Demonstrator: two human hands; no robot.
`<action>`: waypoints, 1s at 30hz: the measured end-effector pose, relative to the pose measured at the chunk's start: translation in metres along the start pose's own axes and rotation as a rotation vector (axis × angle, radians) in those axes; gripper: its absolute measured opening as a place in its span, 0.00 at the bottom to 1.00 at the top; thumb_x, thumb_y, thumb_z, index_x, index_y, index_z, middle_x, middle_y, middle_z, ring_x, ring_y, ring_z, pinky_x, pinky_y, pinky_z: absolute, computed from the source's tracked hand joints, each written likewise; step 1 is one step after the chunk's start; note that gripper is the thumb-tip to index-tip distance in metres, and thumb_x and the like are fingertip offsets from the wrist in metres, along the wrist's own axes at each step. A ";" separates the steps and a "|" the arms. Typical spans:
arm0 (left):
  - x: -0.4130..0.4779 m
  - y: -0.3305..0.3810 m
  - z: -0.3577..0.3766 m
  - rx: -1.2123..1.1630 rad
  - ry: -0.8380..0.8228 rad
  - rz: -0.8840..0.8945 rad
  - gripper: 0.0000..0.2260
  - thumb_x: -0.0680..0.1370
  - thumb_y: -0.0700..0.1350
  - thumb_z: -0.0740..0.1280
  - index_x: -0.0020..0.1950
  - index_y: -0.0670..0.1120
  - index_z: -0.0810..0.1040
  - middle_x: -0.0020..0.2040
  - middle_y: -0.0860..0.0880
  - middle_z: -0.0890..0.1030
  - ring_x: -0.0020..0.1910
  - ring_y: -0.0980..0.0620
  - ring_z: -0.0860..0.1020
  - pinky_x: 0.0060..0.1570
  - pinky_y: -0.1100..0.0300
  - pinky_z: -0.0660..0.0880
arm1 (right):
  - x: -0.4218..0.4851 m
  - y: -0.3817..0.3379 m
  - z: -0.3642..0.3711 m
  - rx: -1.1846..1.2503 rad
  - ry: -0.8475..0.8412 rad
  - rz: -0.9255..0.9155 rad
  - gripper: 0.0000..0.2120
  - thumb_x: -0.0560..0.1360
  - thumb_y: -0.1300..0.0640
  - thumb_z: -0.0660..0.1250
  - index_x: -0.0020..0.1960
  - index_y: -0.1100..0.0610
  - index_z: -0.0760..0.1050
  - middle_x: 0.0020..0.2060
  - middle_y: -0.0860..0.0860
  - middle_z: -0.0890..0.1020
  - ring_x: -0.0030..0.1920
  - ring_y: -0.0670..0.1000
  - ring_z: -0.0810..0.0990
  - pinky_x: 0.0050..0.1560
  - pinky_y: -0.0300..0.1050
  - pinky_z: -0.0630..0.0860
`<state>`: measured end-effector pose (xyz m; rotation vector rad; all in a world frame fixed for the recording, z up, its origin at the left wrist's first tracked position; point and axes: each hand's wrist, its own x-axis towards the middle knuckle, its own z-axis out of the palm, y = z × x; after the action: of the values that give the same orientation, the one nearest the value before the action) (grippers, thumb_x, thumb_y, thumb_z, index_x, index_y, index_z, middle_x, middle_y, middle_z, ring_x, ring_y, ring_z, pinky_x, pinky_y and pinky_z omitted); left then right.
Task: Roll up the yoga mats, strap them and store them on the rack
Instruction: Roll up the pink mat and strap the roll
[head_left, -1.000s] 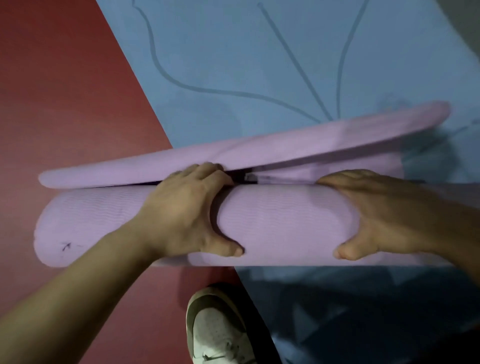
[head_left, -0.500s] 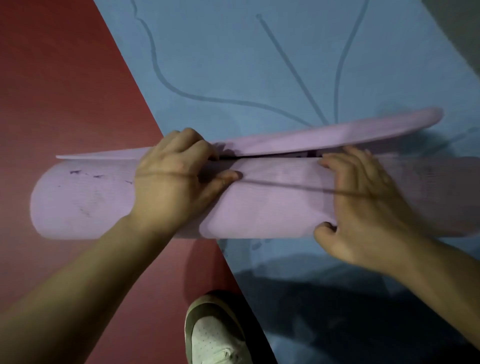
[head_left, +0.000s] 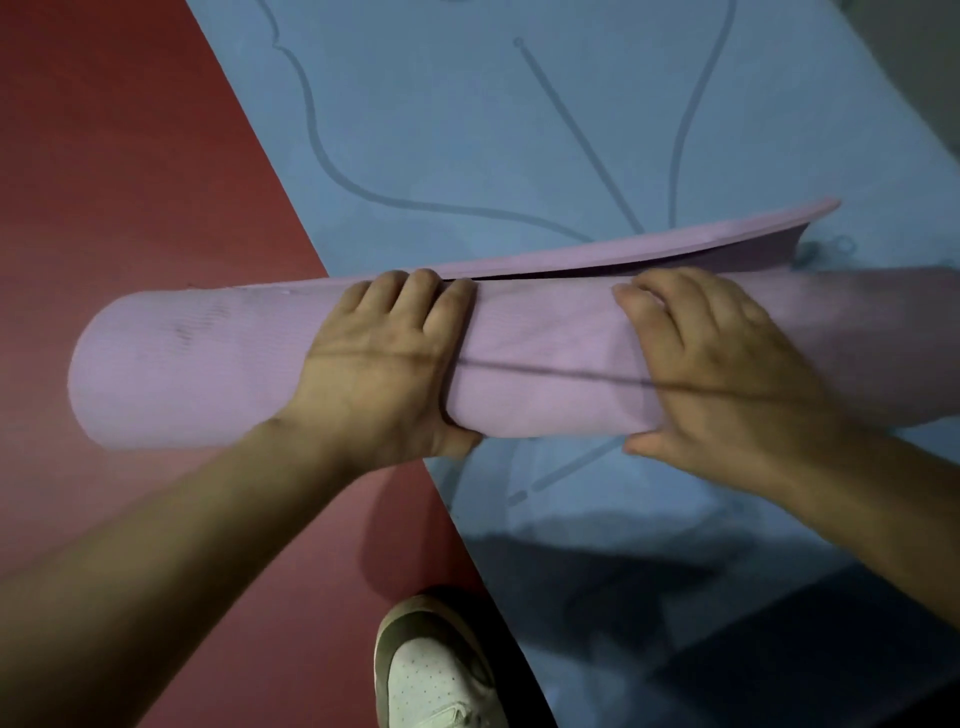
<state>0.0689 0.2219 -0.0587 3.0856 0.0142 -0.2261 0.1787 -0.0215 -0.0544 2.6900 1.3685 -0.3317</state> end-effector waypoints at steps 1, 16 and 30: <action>0.004 -0.003 -0.003 -0.003 -0.031 -0.002 0.50 0.57 0.72 0.66 0.69 0.41 0.71 0.56 0.42 0.76 0.51 0.39 0.75 0.53 0.46 0.73 | 0.007 0.003 -0.002 -0.011 0.009 -0.016 0.55 0.49 0.40 0.79 0.69 0.65 0.66 0.63 0.63 0.71 0.60 0.66 0.72 0.64 0.61 0.70; -0.056 0.008 -0.008 -0.604 -0.422 -0.079 0.42 0.59 0.75 0.67 0.72 0.68 0.61 0.62 0.61 0.64 0.64 0.56 0.65 0.66 0.53 0.68 | -0.037 0.013 0.003 0.350 -0.152 0.044 0.49 0.47 0.21 0.63 0.64 0.41 0.70 0.53 0.39 0.66 0.57 0.45 0.66 0.58 0.40 0.61; 0.035 0.040 -0.011 -0.453 -0.402 -0.007 0.45 0.55 0.78 0.66 0.68 0.63 0.65 0.55 0.61 0.71 0.57 0.55 0.74 0.58 0.56 0.71 | -0.089 -0.026 0.050 1.772 0.526 1.648 0.05 0.79 0.62 0.60 0.47 0.55 0.73 0.40 0.51 0.78 0.42 0.50 0.78 0.43 0.47 0.78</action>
<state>0.1055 0.1824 -0.0513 2.5424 0.0535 -0.7263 0.0993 -0.0857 -0.0818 3.4997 -2.6287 -0.7192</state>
